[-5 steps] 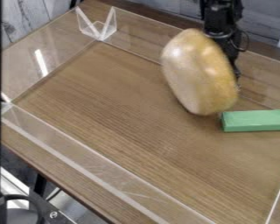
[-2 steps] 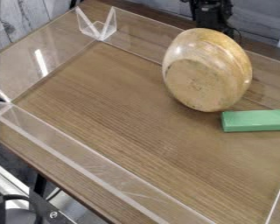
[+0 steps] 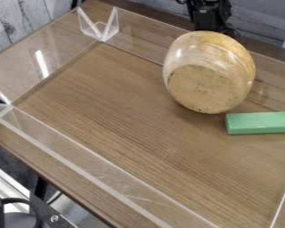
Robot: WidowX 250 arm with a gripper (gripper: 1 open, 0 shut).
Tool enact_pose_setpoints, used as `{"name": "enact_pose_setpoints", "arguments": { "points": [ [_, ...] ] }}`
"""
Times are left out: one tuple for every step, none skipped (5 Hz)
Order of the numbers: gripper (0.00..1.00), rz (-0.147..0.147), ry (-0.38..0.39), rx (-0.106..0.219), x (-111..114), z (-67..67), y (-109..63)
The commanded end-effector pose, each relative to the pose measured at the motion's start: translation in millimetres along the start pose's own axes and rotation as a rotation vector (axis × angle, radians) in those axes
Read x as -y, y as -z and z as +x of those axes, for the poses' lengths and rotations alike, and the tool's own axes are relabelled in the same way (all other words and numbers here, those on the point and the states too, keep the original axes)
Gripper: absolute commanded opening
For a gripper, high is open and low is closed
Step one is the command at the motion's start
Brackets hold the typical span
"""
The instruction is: Remove the green block from inside the brown bowl and put it on the table
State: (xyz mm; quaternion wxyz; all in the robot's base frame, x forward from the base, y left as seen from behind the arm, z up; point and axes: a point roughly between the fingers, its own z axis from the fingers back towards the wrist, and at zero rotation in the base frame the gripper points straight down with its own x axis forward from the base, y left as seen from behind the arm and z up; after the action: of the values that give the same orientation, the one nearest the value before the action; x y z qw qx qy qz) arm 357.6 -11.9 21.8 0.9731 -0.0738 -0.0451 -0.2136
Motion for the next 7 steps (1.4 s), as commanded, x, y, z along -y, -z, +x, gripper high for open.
{"name": "enact_pose_setpoints", "arguments": {
  "points": [
    [1.0, 0.01, -0.044, 0.021, -7, -1.7, 1.1],
    [0.0, 0.008, -0.073, 0.036, -6, -1.2, 2.7],
    [0.0, -0.001, -0.066, -0.003, -1, 0.5, 4.1],
    [0.0, -0.009, -0.055, -0.041, 5, 2.3, 6.0],
    [0.0, -0.033, -0.037, -0.042, 13, 4.6, 7.4],
    [0.0, -0.057, -0.02, -0.042, 19, 6.5, 8.1],
    [0.0, -0.083, 0.002, -0.044, 29, 8.9, 9.2]
  ]
}}
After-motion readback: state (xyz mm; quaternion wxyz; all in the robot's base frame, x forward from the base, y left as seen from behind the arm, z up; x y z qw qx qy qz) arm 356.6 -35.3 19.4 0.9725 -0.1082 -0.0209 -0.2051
